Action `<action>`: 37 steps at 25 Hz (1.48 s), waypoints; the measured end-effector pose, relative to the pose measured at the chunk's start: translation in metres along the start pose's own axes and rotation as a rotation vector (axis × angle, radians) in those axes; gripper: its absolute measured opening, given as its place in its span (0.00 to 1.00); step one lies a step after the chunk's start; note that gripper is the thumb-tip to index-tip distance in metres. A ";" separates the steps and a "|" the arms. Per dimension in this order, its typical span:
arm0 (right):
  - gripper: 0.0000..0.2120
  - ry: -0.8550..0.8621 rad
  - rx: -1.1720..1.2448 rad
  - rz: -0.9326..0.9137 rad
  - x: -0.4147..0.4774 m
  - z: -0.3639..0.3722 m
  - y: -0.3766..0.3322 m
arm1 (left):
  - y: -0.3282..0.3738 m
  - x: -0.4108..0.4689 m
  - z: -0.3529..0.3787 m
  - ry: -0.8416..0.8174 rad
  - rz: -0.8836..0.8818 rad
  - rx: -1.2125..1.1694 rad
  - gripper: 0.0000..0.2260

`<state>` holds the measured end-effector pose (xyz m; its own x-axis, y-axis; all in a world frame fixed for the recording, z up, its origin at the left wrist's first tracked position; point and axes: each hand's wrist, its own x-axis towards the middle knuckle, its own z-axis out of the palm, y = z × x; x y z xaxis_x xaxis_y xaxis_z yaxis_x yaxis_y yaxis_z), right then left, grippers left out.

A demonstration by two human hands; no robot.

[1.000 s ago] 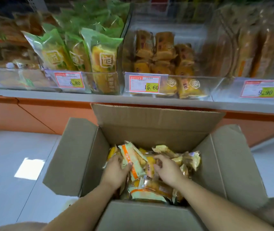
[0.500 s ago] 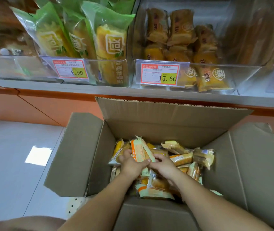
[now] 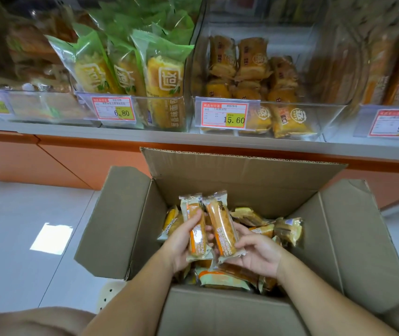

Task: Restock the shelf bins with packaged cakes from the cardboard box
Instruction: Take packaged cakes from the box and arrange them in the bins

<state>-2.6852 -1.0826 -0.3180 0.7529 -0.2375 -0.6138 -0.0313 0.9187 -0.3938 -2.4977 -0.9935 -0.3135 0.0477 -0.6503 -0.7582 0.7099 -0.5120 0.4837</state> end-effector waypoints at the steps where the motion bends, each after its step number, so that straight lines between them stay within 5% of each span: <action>1: 0.31 -0.002 -0.012 -0.009 -0.004 0.003 0.000 | -0.001 -0.003 0.004 -0.012 -0.007 0.021 0.19; 4: 0.24 0.075 -0.106 -0.048 -0.013 0.013 0.003 | -0.006 -0.009 0.012 -0.030 -0.006 0.052 0.19; 9: 0.25 0.252 -0.148 -0.152 -0.025 0.018 0.005 | -0.010 -0.014 0.022 -0.105 -0.024 0.100 0.28; 19: 0.19 0.308 -0.327 -0.329 -0.074 0.036 -0.015 | 0.006 -0.046 0.062 -0.249 0.176 0.349 0.23; 29: 0.22 0.337 -0.717 -0.758 -0.203 0.079 -0.146 | 0.092 -0.133 0.214 -0.168 0.906 0.973 0.19; 34: 0.20 0.532 -0.807 -1.064 -0.249 0.083 -0.245 | 0.134 -0.131 0.289 -0.048 1.183 0.986 0.23; 37: 0.20 0.767 -0.916 -1.023 -0.233 0.071 -0.286 | 0.148 -0.110 0.303 0.022 1.143 0.837 0.15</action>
<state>-2.8048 -1.2677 -0.0140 0.2127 -0.9732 0.0869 -0.3236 -0.1540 -0.9336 -2.6108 -1.1677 -0.0260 0.3198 -0.9218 0.2192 -0.3461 0.1018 0.9327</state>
